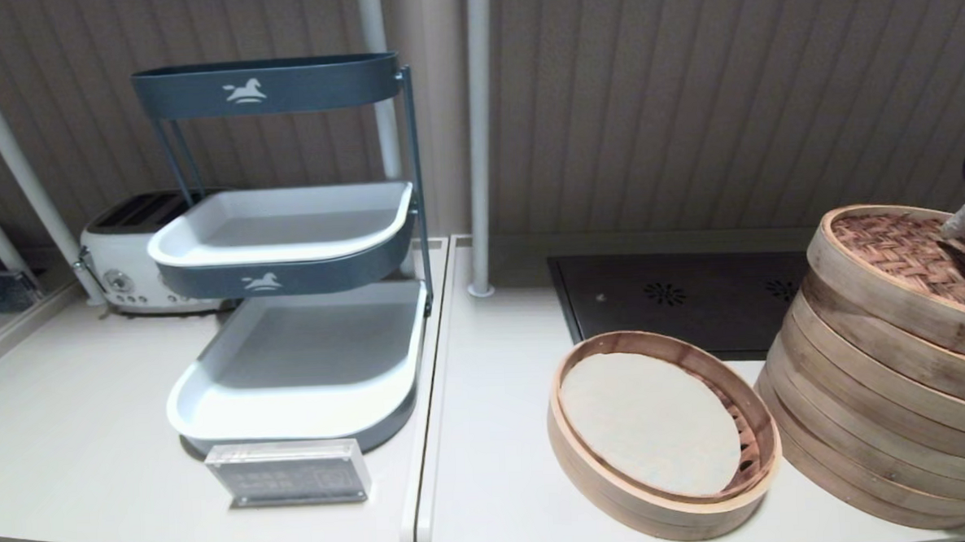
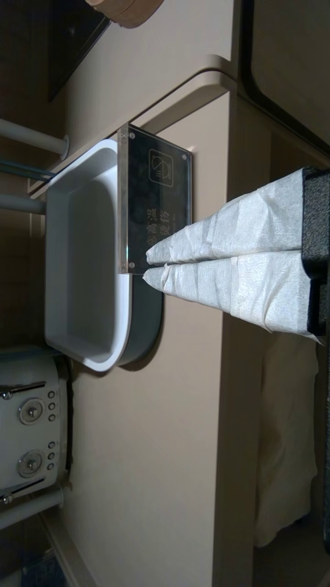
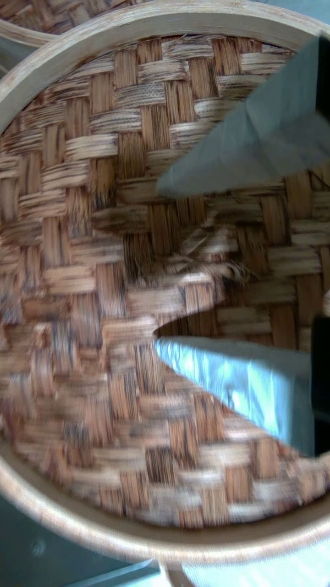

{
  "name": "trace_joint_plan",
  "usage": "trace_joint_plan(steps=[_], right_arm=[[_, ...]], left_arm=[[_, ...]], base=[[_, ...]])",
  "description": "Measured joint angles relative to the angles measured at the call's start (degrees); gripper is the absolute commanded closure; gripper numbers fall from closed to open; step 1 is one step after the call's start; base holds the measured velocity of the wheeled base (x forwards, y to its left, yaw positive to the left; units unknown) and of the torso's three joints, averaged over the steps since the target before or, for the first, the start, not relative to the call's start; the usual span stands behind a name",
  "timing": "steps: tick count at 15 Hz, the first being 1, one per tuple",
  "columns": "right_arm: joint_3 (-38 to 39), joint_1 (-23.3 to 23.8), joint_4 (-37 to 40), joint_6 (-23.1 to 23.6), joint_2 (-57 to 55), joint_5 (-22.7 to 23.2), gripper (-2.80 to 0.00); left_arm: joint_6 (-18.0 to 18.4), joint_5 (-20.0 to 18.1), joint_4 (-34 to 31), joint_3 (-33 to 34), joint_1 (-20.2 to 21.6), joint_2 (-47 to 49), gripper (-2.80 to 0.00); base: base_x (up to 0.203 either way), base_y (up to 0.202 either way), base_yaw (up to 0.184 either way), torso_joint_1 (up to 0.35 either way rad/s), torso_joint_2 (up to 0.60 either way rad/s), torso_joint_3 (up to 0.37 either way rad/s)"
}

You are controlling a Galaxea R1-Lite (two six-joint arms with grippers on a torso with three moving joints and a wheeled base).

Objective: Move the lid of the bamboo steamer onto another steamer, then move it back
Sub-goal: Put the steamer

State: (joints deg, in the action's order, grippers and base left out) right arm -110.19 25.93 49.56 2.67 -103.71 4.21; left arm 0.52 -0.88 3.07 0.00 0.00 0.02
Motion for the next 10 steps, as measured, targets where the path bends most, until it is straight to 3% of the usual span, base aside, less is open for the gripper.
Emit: trace_joint_plan(steps=[5, 6, 10], right_arm=[[-0.1, -0.9, 0.2, -0.2, 7.7, 2.3, -2.8], [0.1, -1.3, 0.4, -0.3, 10.1, 3.1, 0.0], [2.6, -2.8, 3.3, -2.1, 21.6, 10.4, 0.0]], left_arm=[[0.0, 0.0, 0.0, 0.0, 0.0, 0.0, 0.0], [0.0, 0.0, 0.0, 0.0, 0.0, 0.0, 0.0], [0.0, 0.0, 0.0, 0.0, 0.0, 0.0, 0.0]], base=[[0.0, 0.0, 0.0, 0.0, 0.0, 0.0], [0.0, 0.0, 0.0, 0.0, 0.0, 0.0], [0.0, 0.0, 0.0, 0.0, 0.0, 0.0]])
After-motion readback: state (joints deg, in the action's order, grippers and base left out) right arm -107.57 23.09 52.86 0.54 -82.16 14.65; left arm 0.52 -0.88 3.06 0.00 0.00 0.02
